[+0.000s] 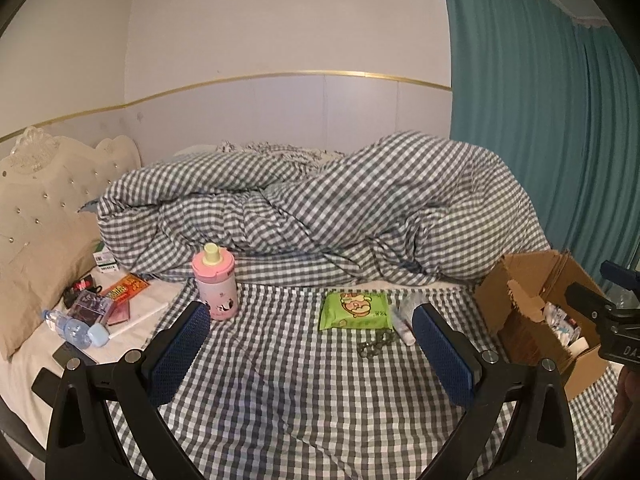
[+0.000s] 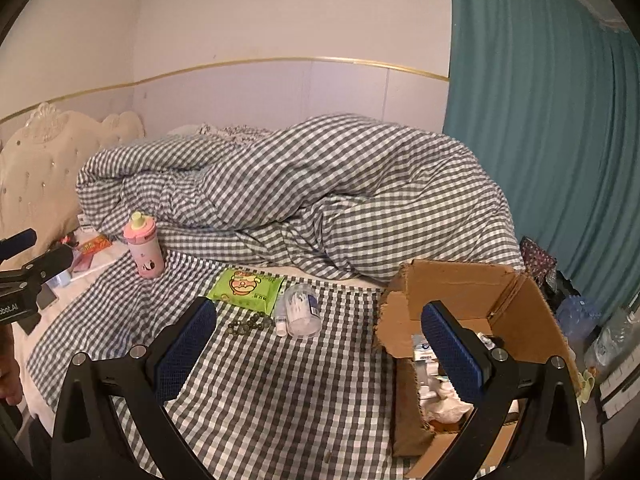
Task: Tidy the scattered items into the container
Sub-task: 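Move both tools back toward the green bead string and cotton-swab tub, then grasp the green bead string with the left tool while the right tool grasps the clear cotton-swab tub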
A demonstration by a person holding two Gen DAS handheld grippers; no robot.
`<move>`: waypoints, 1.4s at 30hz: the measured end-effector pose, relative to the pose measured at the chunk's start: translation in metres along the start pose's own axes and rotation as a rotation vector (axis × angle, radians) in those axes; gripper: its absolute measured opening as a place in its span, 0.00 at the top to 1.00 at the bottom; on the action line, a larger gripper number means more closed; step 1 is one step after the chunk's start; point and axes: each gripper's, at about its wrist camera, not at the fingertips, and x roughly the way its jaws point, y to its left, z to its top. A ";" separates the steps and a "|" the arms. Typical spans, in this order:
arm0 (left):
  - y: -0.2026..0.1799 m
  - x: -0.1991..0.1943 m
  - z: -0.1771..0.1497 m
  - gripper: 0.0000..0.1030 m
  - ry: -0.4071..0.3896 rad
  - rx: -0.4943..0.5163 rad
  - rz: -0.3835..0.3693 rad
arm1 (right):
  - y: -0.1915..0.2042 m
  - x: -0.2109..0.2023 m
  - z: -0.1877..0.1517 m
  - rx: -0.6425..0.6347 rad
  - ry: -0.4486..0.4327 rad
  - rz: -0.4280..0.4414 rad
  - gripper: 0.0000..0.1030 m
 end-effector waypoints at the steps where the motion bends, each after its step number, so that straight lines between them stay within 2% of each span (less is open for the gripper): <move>1: -0.001 0.006 -0.001 0.00 0.007 0.004 0.000 | 0.000 0.007 -0.001 0.001 0.011 0.003 0.00; 11: -0.011 0.064 -0.017 0.00 0.072 0.032 -0.048 | -0.006 0.071 -0.016 0.010 0.113 0.001 0.00; 18: -0.029 0.115 -0.036 0.00 0.114 0.083 -0.112 | -0.010 0.117 -0.026 0.008 0.169 0.004 0.00; 28: -0.051 0.196 -0.065 0.00 0.213 0.096 -0.165 | -0.014 0.178 -0.034 -0.001 0.242 0.006 0.00; 33: -0.063 0.241 -0.081 0.00 0.276 0.104 -0.236 | -0.016 0.191 -0.036 0.000 0.248 0.006 0.00; 35: -0.068 0.256 -0.087 0.03 0.300 0.119 -0.251 | -0.018 0.196 -0.037 0.002 0.250 0.009 0.00; 39: -0.078 0.284 -0.101 0.04 0.342 0.168 -0.252 | -0.017 0.206 -0.039 -0.021 0.247 -0.015 0.00; 42: -0.083 0.298 -0.110 0.08 0.367 0.167 -0.250 | -0.015 0.211 -0.040 -0.044 0.242 -0.036 0.00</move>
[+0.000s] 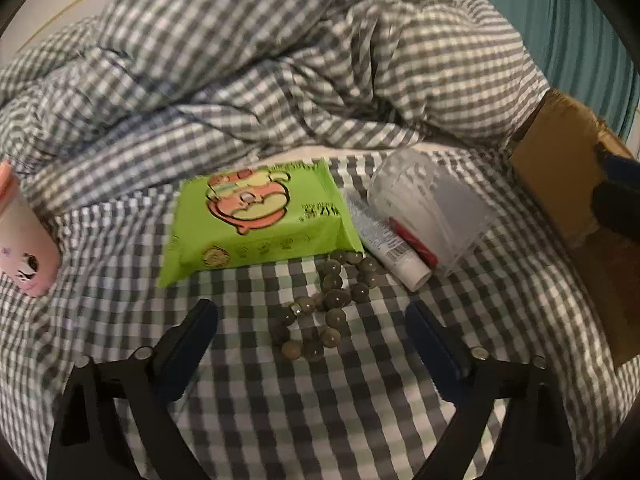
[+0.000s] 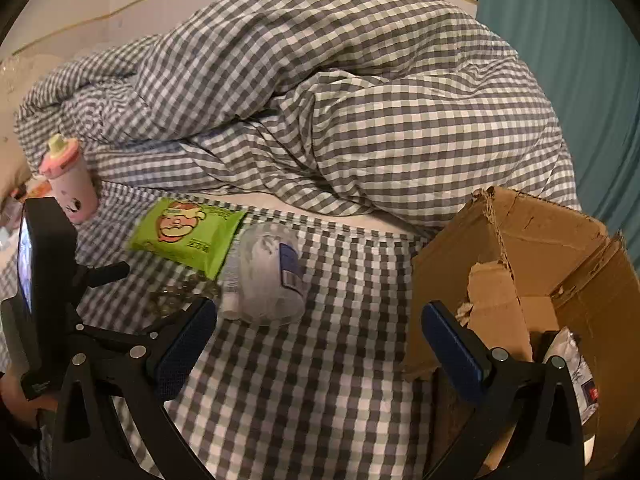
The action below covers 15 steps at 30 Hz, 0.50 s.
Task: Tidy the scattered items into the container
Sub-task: 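Grasp the green bead string with the left tool while the right tool grasps the clear cotton-swab tub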
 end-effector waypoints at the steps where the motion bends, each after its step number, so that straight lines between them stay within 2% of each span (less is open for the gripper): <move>1: 0.000 0.004 -0.001 0.09 0.003 -0.005 -0.003 | 0.001 0.002 0.001 -0.006 -0.002 -0.002 0.00; 4: -0.001 0.016 -0.001 0.16 0.014 -0.014 -0.001 | 0.002 0.004 0.003 -0.012 -0.009 0.012 0.00; 8: 0.001 0.028 0.001 0.41 0.038 -0.036 -0.020 | 0.006 0.010 0.007 -0.018 -0.007 0.027 0.00; 10: 0.000 0.028 0.002 0.46 0.032 -0.029 -0.030 | 0.009 0.014 0.008 -0.024 -0.006 0.028 0.00; 11: 0.000 0.028 0.002 0.62 0.029 -0.026 -0.031 | 0.011 0.017 0.009 -0.027 -0.004 0.029 0.00; 12: 0.000 0.027 0.002 0.68 0.026 -0.027 -0.032 | 0.012 0.019 0.009 -0.029 -0.002 0.031 0.00; 13: 0.002 0.026 0.002 0.85 0.022 -0.033 -0.026 | 0.013 0.022 0.010 -0.030 -0.002 0.038 0.00; 15: 0.007 0.025 0.001 0.88 0.021 -0.060 -0.034 | 0.017 0.027 0.012 -0.031 0.000 0.051 0.00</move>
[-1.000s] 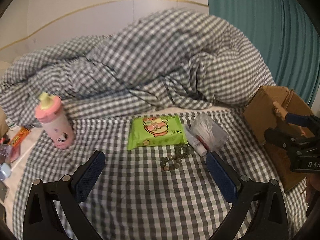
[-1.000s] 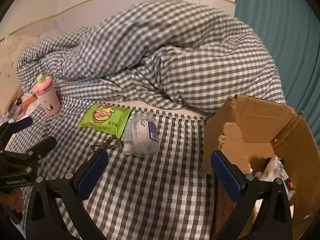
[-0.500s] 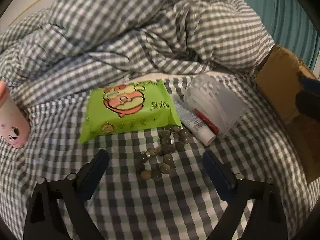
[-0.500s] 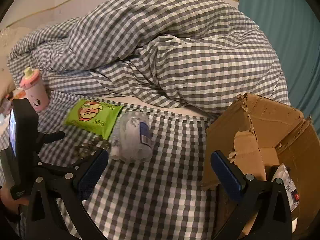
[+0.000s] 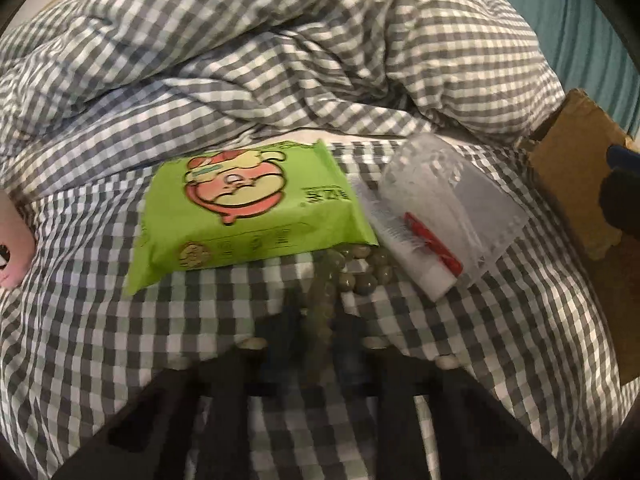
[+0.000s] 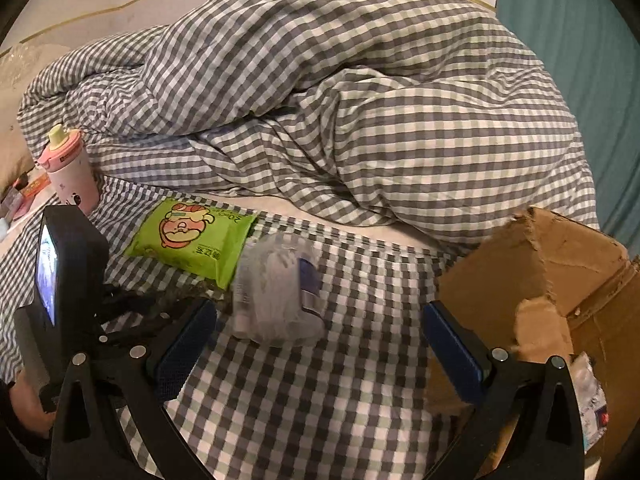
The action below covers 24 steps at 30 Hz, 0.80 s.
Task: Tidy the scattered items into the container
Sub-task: 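Grasp the green bead string with the left tool while the right tool grasps the clear cotton-swab tub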
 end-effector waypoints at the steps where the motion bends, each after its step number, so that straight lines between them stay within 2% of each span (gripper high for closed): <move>1: 0.003 -0.001 0.000 0.88 -0.004 -0.009 -0.004 | 0.002 0.004 0.001 -0.001 0.002 0.008 0.00; 7: 0.006 -0.012 -0.002 0.89 -0.030 -0.004 -0.015 | 0.012 0.034 0.004 -0.010 0.038 0.051 0.00; 18: 0.014 -0.039 0.004 0.89 -0.085 -0.028 -0.035 | 0.005 0.094 -0.001 0.029 0.163 0.063 0.02; 19: 0.014 -0.043 0.004 0.89 -0.091 -0.030 -0.035 | 0.005 0.097 -0.002 0.035 0.173 0.070 0.04; 20: 0.014 -0.046 0.005 0.89 -0.098 -0.033 -0.036 | 0.004 0.100 -0.004 0.041 0.181 0.074 0.12; 21: 0.014 -0.049 0.006 0.89 -0.103 -0.036 -0.038 | 0.004 0.101 -0.006 0.044 0.185 0.078 0.26; 23: 0.016 -0.054 0.007 0.89 -0.109 -0.045 -0.041 | 0.005 0.101 -0.009 0.052 0.187 0.108 0.40; 24: 0.016 -0.056 0.007 0.89 -0.113 -0.048 -0.043 | 0.007 0.100 -0.010 0.047 0.185 0.102 0.40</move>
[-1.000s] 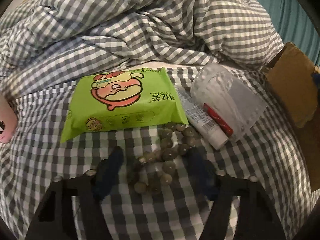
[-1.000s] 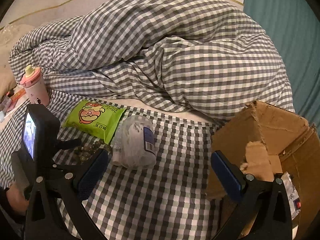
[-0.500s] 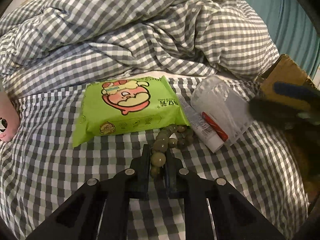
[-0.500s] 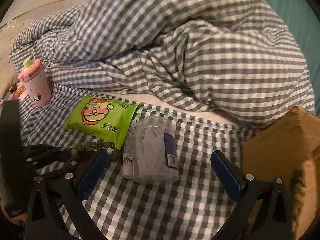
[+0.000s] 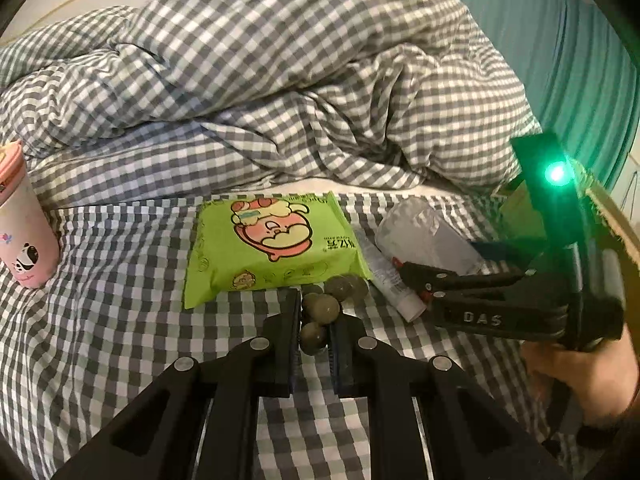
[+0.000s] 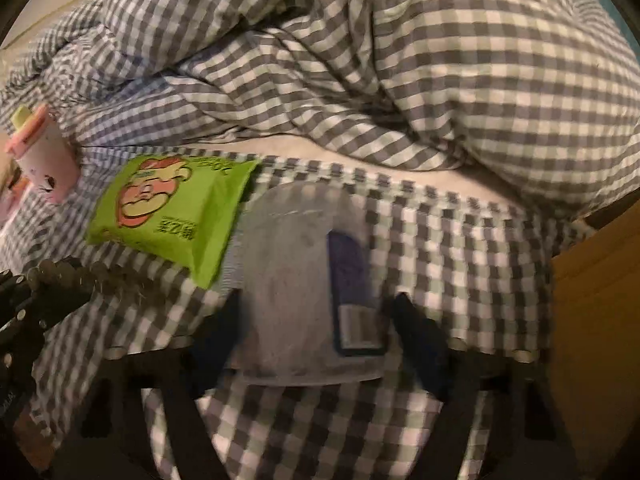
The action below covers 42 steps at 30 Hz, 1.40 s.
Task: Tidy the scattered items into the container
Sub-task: 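Grasp the green bead string with the left tool while the right tool grasps the clear cotton-swab tub, then carry the bead string and cotton-swab tub over the cardboard box with both tools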
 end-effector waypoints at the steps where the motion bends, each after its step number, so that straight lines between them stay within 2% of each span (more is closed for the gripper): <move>1: 0.000 -0.002 0.000 0.89 -0.003 -0.001 0.000 | 0.003 -0.001 -0.001 -0.011 -0.004 -0.010 0.40; 6: -0.002 -0.011 0.001 0.89 -0.008 0.000 0.011 | 0.004 -0.012 -0.006 -0.001 -0.020 0.009 0.40; 14: -0.006 -0.042 0.004 0.89 -0.042 0.001 0.027 | 0.012 -0.058 -0.012 0.018 -0.078 0.050 0.40; 29: -0.009 -0.140 0.012 0.89 -0.147 -0.061 0.127 | 0.039 -0.175 -0.030 0.015 -0.213 0.063 0.40; 42: -0.038 -0.233 0.008 0.89 -0.252 -0.071 0.182 | 0.049 -0.274 -0.054 0.020 -0.332 0.080 0.40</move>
